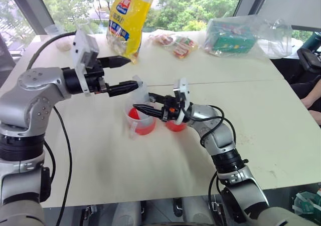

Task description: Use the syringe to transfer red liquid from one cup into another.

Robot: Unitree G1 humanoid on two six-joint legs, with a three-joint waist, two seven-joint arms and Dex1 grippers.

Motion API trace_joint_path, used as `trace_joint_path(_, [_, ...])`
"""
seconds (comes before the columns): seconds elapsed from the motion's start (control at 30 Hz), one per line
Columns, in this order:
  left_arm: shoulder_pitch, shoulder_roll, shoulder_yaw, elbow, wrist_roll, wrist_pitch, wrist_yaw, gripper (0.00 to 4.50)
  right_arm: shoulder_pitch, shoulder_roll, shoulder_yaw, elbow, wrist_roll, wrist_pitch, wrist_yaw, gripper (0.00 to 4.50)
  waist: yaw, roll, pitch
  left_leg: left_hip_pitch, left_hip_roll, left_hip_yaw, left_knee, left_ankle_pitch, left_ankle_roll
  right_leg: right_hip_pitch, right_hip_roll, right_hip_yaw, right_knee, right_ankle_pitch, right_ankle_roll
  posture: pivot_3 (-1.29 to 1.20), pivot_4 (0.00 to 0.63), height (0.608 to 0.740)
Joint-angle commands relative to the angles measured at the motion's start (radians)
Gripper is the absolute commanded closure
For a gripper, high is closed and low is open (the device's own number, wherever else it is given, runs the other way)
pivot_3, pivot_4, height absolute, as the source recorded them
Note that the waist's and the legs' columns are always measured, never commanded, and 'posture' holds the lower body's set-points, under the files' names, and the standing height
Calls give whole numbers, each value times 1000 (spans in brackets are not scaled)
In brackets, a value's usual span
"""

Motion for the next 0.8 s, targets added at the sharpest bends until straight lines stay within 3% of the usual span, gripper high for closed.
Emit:
trace_joint_path(0.03, [9,-12,-30,-46,-14,13,-2,554,-33,18,17,-5,9,0,9,3157,0,0,0,0,0,0,0,0,0,0,0,0,0,0,0,0,150,740])
trace_joint_path(0.07, [11,-14,-29,-53,-20,22,0,838,-34,18,16,-4,9,0,9,3157,0,0,0,0,0,0,0,0,0,0,0,0,0,0,0,0,150,740])
trace_joint_path(0.3, [19,-20,-23,-81,-50,60,6,4451,-42,22,18,4,8,13,13,3157,-1,0,0,1,0,0,0,0,0,1,0,0,0,0,0,0,150,740])
trace_joint_path(0.8, [-76,-48,45,-24,-80,66,64,4487,-39,4,40,22,4,53,46,3157,1,0,0,1,0,0,0,0,0,1,0,0,0,0,0,0,150,740])
